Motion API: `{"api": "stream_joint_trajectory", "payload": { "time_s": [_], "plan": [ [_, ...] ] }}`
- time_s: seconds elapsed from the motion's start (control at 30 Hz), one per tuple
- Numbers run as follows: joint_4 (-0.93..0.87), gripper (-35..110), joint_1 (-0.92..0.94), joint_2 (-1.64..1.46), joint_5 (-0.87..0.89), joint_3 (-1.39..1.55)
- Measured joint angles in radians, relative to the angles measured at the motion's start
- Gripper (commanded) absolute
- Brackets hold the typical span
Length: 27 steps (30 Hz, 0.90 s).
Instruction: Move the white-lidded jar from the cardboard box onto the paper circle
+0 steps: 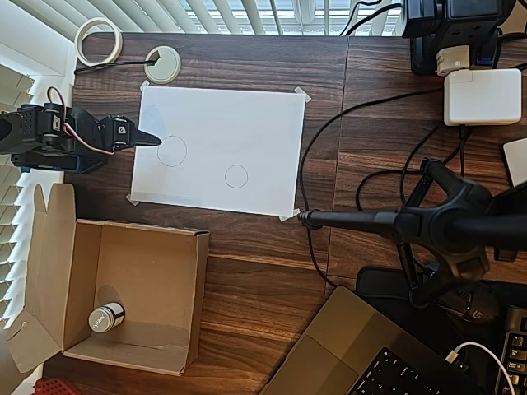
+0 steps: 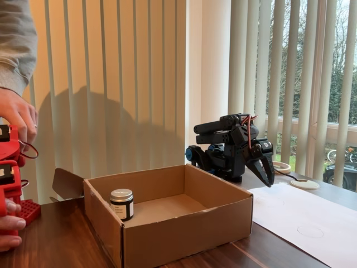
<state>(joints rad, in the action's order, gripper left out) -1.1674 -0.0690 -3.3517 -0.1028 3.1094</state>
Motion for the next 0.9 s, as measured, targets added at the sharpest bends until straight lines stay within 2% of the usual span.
{"api": "stream_joint_trajectory", "payload": {
  "time_s": [0.07,0.17,0.5,0.63,0.9],
  "plan": [
    [0.000,23,0.000,0.000,0.000,0.000],
    [0.000,33,0.000,0.000,0.000,0.000],
    [0.006,36,-0.012,0.000,-0.081,0.000],
    [0.048,34,0.023,0.009,-0.212,-0.041],
    [0.149,34,0.110,0.262,-0.531,-0.299]
  ]
}}
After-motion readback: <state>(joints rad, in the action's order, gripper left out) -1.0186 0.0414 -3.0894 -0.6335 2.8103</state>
